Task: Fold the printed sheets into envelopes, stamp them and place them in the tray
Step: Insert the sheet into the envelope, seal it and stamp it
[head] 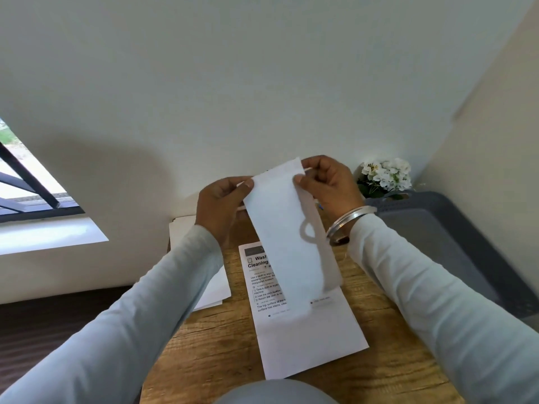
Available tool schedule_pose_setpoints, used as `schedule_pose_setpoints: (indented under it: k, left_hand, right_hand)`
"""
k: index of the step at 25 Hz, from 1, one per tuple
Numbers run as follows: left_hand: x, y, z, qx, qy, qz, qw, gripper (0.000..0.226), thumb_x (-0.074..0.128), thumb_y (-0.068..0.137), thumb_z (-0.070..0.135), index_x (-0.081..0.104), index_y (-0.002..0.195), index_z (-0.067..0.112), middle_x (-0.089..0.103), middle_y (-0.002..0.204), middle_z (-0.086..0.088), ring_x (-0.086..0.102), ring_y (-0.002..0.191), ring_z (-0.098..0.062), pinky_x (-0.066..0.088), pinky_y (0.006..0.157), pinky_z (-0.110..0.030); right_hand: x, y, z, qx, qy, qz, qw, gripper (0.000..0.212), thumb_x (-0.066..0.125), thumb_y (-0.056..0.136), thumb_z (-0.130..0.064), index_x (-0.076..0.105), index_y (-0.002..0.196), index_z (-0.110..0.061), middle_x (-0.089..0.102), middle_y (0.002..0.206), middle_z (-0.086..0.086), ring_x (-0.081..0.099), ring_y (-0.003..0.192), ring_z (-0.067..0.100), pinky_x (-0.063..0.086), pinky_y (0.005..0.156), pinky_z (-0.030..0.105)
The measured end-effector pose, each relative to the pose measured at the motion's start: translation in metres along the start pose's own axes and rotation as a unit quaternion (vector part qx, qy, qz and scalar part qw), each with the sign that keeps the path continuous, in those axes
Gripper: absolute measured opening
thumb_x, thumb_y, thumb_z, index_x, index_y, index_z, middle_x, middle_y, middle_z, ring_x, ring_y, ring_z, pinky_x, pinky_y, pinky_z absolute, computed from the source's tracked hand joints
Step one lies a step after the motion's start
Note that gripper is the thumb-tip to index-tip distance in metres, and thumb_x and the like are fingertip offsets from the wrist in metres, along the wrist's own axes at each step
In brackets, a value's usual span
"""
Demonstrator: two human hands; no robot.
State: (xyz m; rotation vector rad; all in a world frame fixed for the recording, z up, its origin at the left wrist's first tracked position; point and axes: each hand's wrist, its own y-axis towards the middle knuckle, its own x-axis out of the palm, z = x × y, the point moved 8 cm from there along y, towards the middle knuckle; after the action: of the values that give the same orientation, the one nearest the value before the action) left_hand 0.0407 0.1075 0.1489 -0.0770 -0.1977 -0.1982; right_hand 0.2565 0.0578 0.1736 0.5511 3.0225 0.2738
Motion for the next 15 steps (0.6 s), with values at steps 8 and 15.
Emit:
schedule_pose_setpoints:
  k: [8, 15]
  left_hand:
    - [-0.032, -0.009, -0.137, -0.194, 0.047, 0.065, 0.978, 0.004, 0.068, 0.092, 0.007, 0.071, 0.094, 0.009, 0.073, 0.107, -0.017, 0.071, 0.094, -0.033, 0.062, 0.071, -0.04]
    - [-0.04, -0.021, -0.168, -0.079, 0.477, -0.041, 0.874, 0.01, 0.07, 0.086, 0.027, 0.062, 0.083, 0.033, 0.065, 0.084, 0.014, 0.064, 0.08, -0.014, 0.057, 0.08, -0.035]
  right_hand:
    - [0.0, -0.035, 0.107, 0.118, -0.184, -0.093, 0.971, 0.038, 0.069, 0.08, 0.013, 0.065, 0.105, -0.015, 0.069, 0.09, 0.0, 0.065, 0.079, 0.012, 0.053, 0.074, 0.025]
    - [-0.011, -0.06, 0.166, 0.17, -0.394, -0.15, 0.891, 0.041, 0.073, 0.083, -0.013, 0.063, 0.119, -0.03, 0.063, 0.092, -0.009, 0.059, 0.079, 0.008, 0.044, 0.065, 0.018]
